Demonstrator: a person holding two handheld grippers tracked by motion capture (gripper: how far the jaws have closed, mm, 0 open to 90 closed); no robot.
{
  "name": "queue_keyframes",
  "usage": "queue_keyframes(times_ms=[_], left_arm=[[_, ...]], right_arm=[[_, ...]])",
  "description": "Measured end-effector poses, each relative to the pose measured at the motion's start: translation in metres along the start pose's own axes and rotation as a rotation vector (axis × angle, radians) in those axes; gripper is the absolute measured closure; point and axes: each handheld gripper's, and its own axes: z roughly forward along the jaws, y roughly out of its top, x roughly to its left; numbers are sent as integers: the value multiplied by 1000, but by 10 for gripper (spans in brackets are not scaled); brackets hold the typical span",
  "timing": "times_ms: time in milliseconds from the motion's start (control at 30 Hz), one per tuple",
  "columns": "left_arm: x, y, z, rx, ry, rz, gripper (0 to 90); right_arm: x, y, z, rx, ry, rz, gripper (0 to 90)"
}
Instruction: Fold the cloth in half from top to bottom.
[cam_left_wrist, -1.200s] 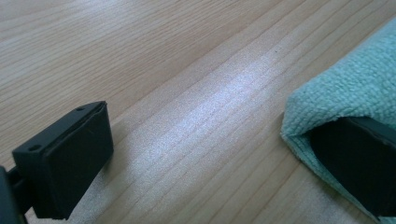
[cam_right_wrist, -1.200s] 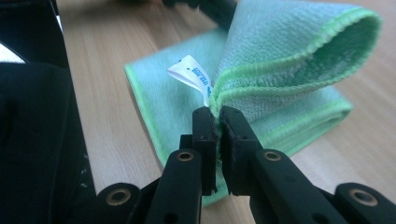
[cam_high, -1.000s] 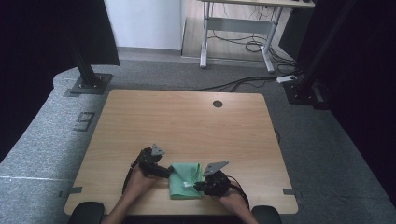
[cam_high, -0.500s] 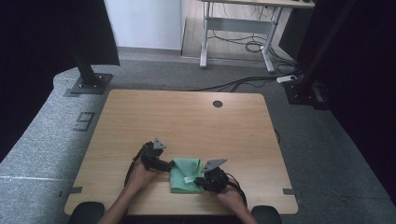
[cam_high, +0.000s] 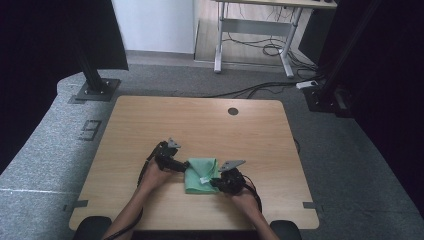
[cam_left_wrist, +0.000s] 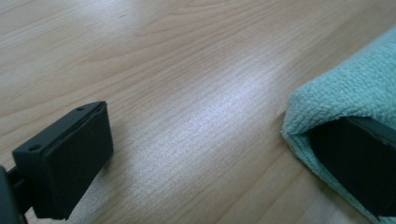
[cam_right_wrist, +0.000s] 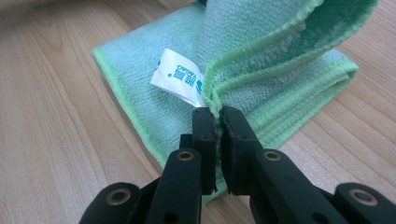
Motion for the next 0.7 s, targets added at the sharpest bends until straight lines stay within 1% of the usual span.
queue_keyframes(times_ms=[33, 67, 167, 267, 333, 400, 433, 467, 500, 600, 700], left_arm=[[0, 0, -2, 7, -13, 5, 6], [0, 1, -4, 9, -32, 9, 34], [-2, 3, -9, 9, -64, 8, 163], [-8, 5, -17, 3, -94, 26, 186], [-11, 7, -21, -5, -104, 33, 203], [-13, 12, -27, -18, -121, 42, 222], [-14, 15, -30, -31, -132, 40, 231], [-15, 19, -34, -44, -149, 37, 238], [-17, 21, -36, -51, -152, 38, 245], [-22, 34, -40, -67, -162, 55, 254], [-32, 49, -39, -70, -174, 79, 265]], right_arm=[[0, -1, 0, -4, 0, 3, 838], [0, -1, 0, -7, 0, 8, 838], [0, -2, 0, -13, 1, 16, 838], [1, -3, 0, -19, -4, 14, 836], [0, -4, 0, -23, -2, 20, 836], [0, -4, 0, -28, 0, 23, 835], [0, -5, 0, -29, 2, 25, 834], [0, -5, 0, -31, 2, 27, 834], [-1, -5, 0, -33, 4, 30, 833], [-1, -6, 0, -39, 9, 34, 833], [-2, -6, 0, -42, 12, 41, 832]])
